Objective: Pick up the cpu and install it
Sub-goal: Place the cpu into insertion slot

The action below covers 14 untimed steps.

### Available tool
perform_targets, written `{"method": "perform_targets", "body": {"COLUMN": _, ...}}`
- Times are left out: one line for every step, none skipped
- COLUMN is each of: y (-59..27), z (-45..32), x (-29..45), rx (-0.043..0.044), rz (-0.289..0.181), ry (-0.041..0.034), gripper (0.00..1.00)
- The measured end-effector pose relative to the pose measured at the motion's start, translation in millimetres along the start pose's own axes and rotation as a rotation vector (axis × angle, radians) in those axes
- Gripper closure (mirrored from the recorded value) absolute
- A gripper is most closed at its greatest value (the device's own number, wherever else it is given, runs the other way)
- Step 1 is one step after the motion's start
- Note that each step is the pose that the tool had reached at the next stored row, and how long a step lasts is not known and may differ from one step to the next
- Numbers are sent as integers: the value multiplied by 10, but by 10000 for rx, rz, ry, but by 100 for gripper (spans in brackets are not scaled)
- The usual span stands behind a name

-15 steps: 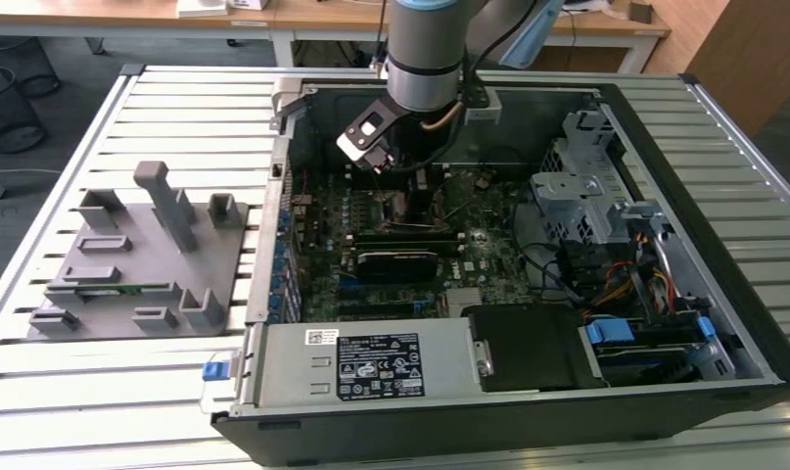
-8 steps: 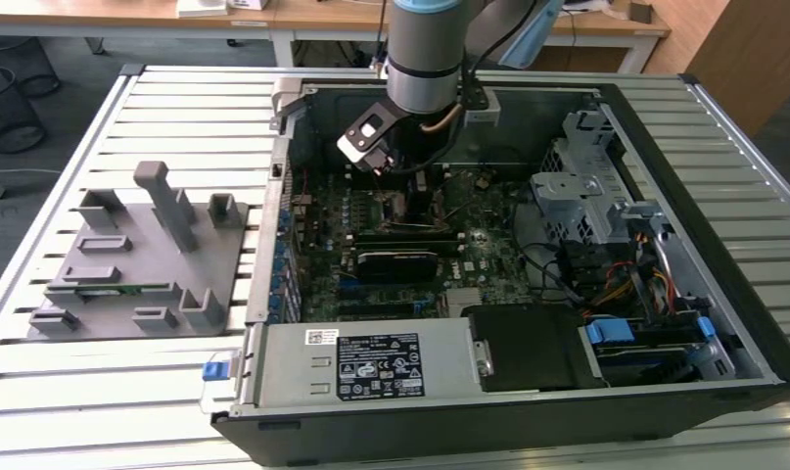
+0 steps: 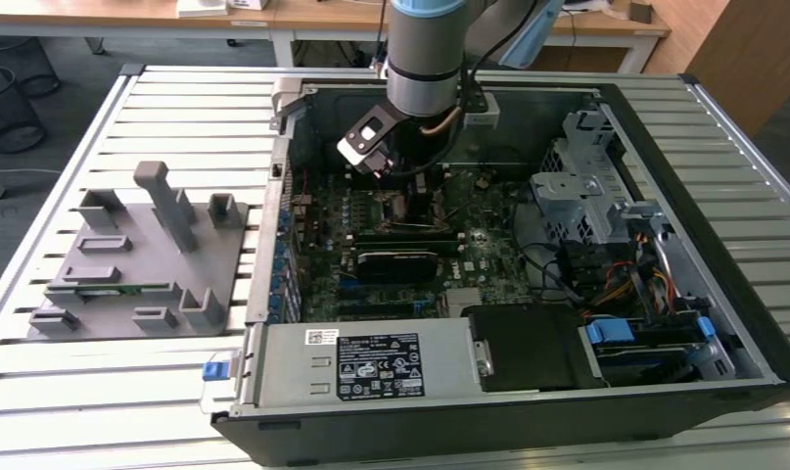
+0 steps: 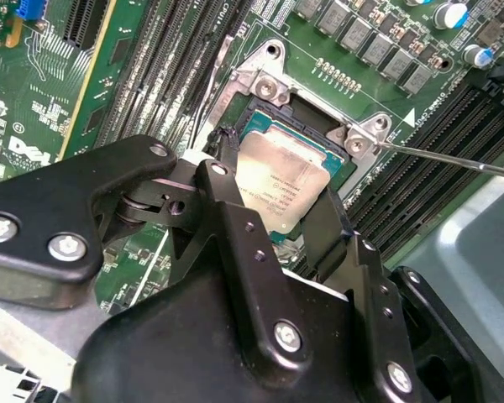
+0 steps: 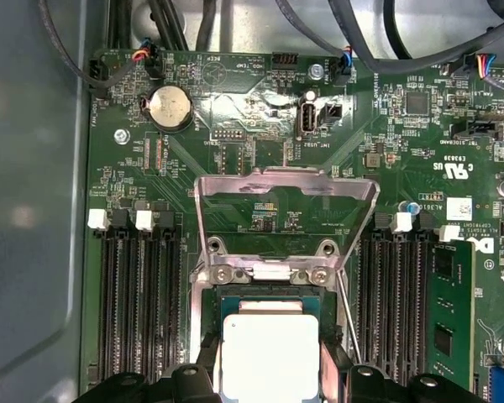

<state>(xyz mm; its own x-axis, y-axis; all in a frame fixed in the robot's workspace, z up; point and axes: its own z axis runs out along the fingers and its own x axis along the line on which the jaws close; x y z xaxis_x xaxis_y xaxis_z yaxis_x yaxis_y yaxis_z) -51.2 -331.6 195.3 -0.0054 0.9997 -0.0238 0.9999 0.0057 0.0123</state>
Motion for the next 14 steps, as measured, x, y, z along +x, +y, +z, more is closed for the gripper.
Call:
{"method": "perform_targets", "body": {"y": 0, "z": 3, "x": 0, "rx": 0, "rz": 1, "ry": 0, "gripper": 46}}
{"method": "perform_targets", "body": {"y": 0, "z": 6, "x": 0, "rx": 0, "rz": 2, "ry": 0, "gripper": 46}}
{"method": "perform_targets", "body": {"y": 0, "z": 10, "x": 1, "rx": 0, "rz": 2, "ry": 1, "gripper": 46}}
{"method": "perform_targets", "body": {"y": 0, "z": 14, "x": 1, "rx": -1, "rz": 2, "ry": 2, "gripper": 46}}
{"method": "perform_targets", "body": {"y": 0, "z": 18, "x": 1, "rx": -1, "rz": 2, "ry": 1, "gripper": 46}}
{"method": "perform_targets", "body": {"y": 0, "z": 22, "x": 1, "rx": 0, "rz": 2, "ry": 1, "gripper": 46}}
{"method": "perform_targets", "body": {"y": 0, "z": 26, "x": 1, "rx": 0, "rz": 2, "ry": 1, "gripper": 46}}
{"method": "perform_targets", "body": {"y": 0, "z": 29, "x": 1, "rx": 0, "rz": 2, "ry": 0, "gripper": 46}}
{"method": "perform_targets", "body": {"y": 0, "z": 31, "x": 1, "rx": 0, "rz": 2, "ry": 0, "gripper": 46}}
{"method": "perform_targets", "body": {"y": 0, "z": 33, "x": 1, "rx": 0, "rz": 2, "ry": 0, "gripper": 46}}
{"method": "perform_targets", "body": {"y": 0, "z": 35, "x": 1, "rx": 1, "rz": 2, "ry": -1, "gripper": 46}}
{"method": "perform_targets", "body": {"y": -1, "z": 36, "x": 1, "rx": 2, "rz": 3, "ry": -2, "gripper": 46}}
{"method": "perform_targets", "body": {"y": -1, "z": 38, "x": 1, "rx": 2, "rz": 3, "ry": -2, "gripper": 46}}
{"method": "perform_targets", "body": {"y": -1, "z": 39, "x": 1, "rx": 2, "rz": 3, "ry": -1, "gripper": 46}}
